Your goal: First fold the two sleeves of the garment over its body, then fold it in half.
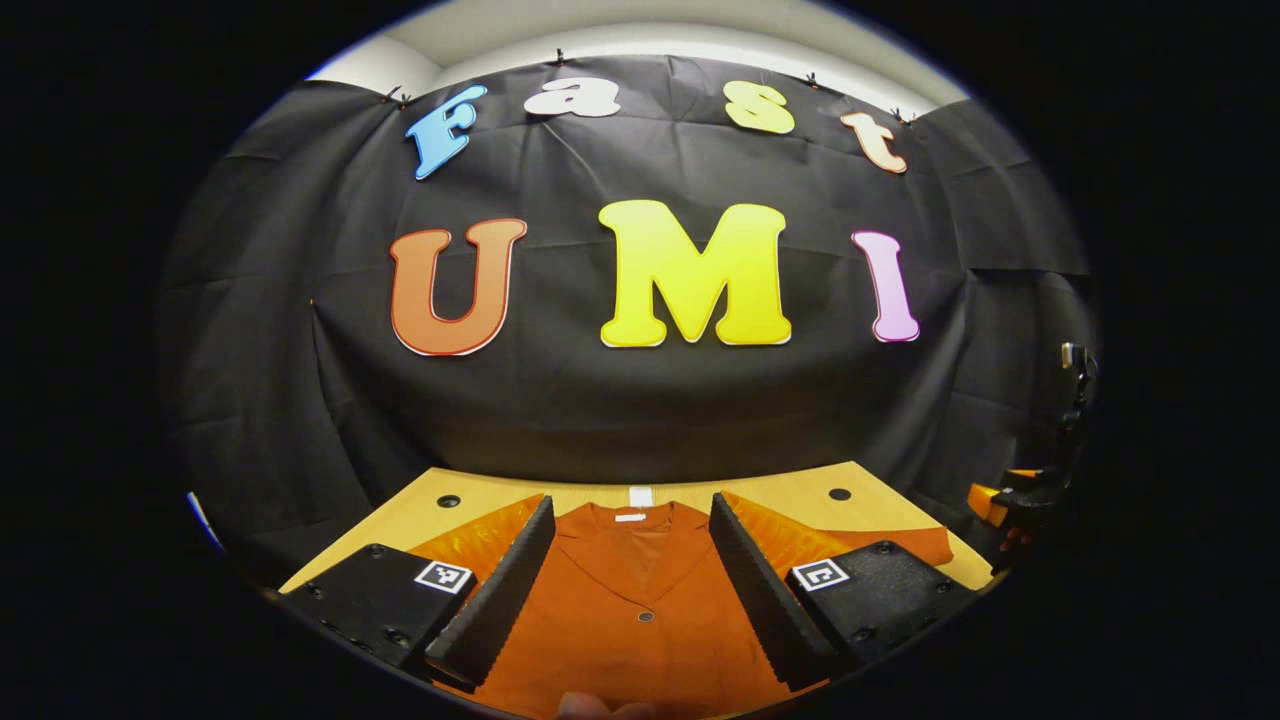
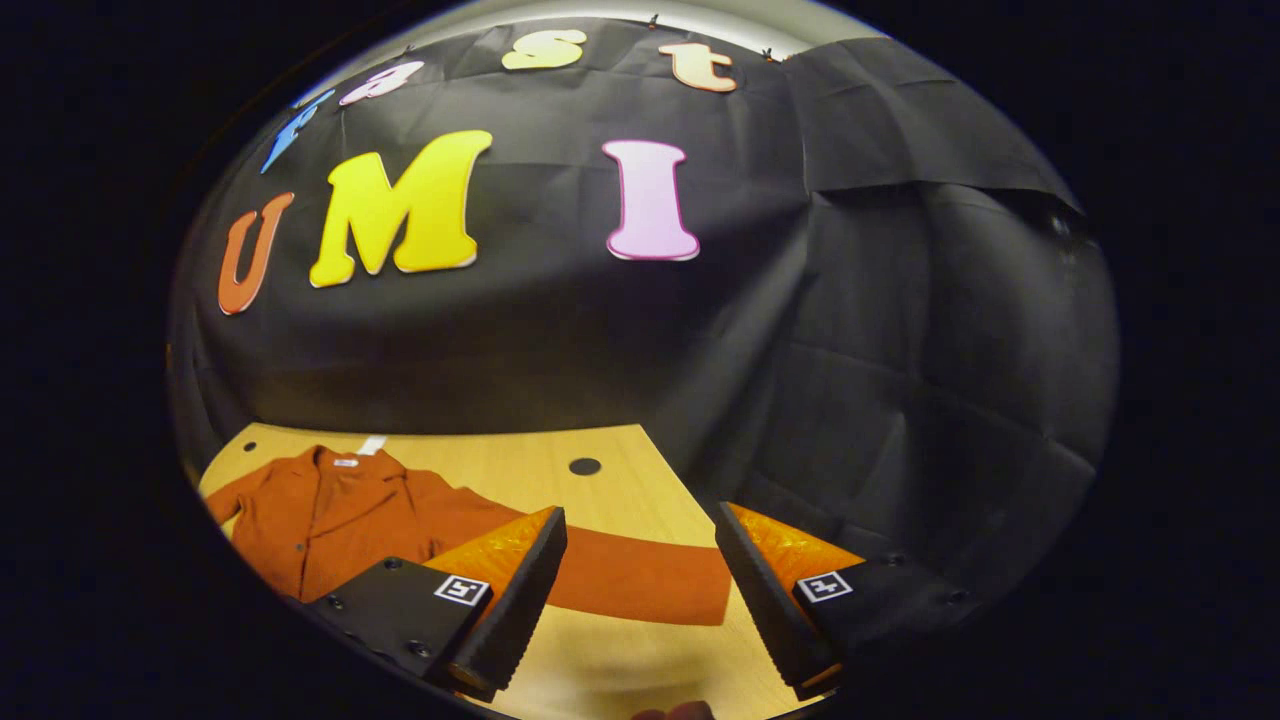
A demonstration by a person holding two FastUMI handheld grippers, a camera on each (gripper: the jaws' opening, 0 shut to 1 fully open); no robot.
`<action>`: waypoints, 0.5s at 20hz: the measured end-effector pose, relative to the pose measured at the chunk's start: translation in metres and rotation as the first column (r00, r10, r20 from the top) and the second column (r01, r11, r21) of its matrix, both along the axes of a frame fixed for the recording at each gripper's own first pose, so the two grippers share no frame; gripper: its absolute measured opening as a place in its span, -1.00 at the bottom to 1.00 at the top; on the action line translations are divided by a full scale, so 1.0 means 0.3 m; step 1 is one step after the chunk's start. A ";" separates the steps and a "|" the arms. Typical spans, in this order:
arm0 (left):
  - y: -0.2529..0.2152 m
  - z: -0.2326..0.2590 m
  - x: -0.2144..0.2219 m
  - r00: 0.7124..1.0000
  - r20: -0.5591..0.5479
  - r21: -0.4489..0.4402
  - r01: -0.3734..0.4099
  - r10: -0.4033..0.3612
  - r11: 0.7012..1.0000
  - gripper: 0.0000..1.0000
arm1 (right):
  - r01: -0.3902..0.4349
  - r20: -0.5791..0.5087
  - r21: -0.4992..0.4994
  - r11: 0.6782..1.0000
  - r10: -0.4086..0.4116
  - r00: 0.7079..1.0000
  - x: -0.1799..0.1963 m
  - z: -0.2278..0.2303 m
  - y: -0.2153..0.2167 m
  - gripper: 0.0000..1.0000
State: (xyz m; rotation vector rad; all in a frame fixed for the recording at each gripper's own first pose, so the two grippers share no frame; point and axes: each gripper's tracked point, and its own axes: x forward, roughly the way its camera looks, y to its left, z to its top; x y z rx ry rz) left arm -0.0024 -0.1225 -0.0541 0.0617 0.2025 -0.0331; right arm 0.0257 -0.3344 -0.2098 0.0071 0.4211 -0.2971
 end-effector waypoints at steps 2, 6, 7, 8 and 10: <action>-0.022 -0.020 -0.016 0.999 -0.028 -0.011 -0.022 0.021 1.000 1.00 | 0.012 -0.053 0.026 1.000 -0.011 0.999 0.016 -0.120 -0.058 0.91; -0.049 -0.030 -0.024 0.997 -0.063 0.000 -0.032 0.032 0.999 1.00 | 0.100 -0.189 0.111 0.989 -0.078 0.979 0.067 -0.384 -0.131 0.91; -0.041 -0.027 -0.019 0.998 -0.060 0.014 -0.035 0.036 0.999 1.00 | 0.127 -0.224 0.130 0.983 -0.095 0.970 0.074 -0.444 -0.135 0.91; -0.035 -0.025 -0.010 0.997 -0.060 0.026 -0.041 0.043 0.999 1.00 | 0.146 -0.250 0.141 0.979 -0.107 0.962 0.083 -0.493 -0.138 0.92; -0.025 -0.029 0.002 0.996 -0.068 0.036 -0.050 0.052 0.998 1.00 | 0.173 -0.286 0.146 0.974 -0.126 0.950 0.065 -0.550 -0.152 0.91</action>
